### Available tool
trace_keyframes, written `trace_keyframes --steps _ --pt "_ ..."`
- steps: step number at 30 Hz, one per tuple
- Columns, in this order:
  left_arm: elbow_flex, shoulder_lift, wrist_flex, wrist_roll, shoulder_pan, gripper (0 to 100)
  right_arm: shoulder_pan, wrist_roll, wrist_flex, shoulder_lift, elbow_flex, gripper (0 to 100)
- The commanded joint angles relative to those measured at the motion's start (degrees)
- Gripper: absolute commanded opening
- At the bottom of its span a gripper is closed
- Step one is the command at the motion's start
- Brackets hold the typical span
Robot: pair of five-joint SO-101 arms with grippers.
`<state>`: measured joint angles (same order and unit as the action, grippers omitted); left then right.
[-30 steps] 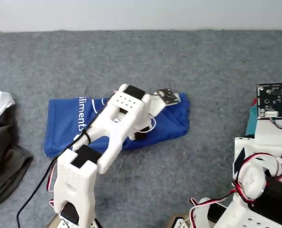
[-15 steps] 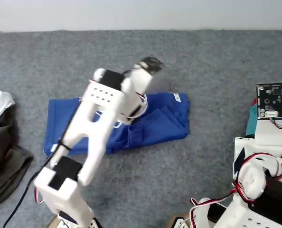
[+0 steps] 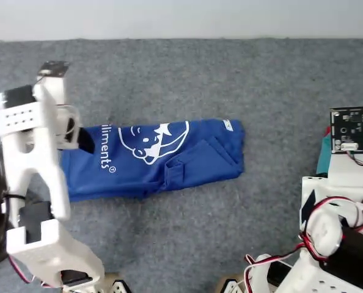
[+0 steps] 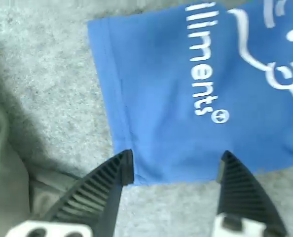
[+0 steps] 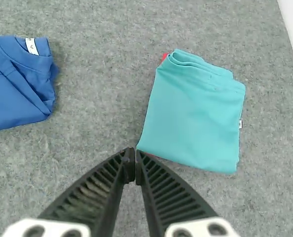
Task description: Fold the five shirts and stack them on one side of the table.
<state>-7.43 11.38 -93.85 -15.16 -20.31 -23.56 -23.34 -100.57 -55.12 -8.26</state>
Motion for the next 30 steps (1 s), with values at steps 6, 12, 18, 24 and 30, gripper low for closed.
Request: trace_keyframes --steps 6,12,18,24,30 --pt "6.11 1.32 10.55 -1.49 -4.13 28 -0.40 -0.70 -2.15 0.57 2.02 1.4" --pt "2.59 10.29 11.34 -1.32 -4.13 28 -0.66 -3.52 -2.15 0.48 2.02 1.3" --pt "-2.95 20.22 11.34 -1.32 -5.10 28 -0.66 -3.52 -2.15 0.48 2.02 1.4" --pt "-7.60 28.57 11.16 -1.58 -7.47 27 -0.66 -3.52 -2.15 0.57 2.02 1.4" --pt "-9.45 31.82 10.99 -5.19 -5.71 12 -0.48 -3.52 -2.15 0.57 2.02 1.4"
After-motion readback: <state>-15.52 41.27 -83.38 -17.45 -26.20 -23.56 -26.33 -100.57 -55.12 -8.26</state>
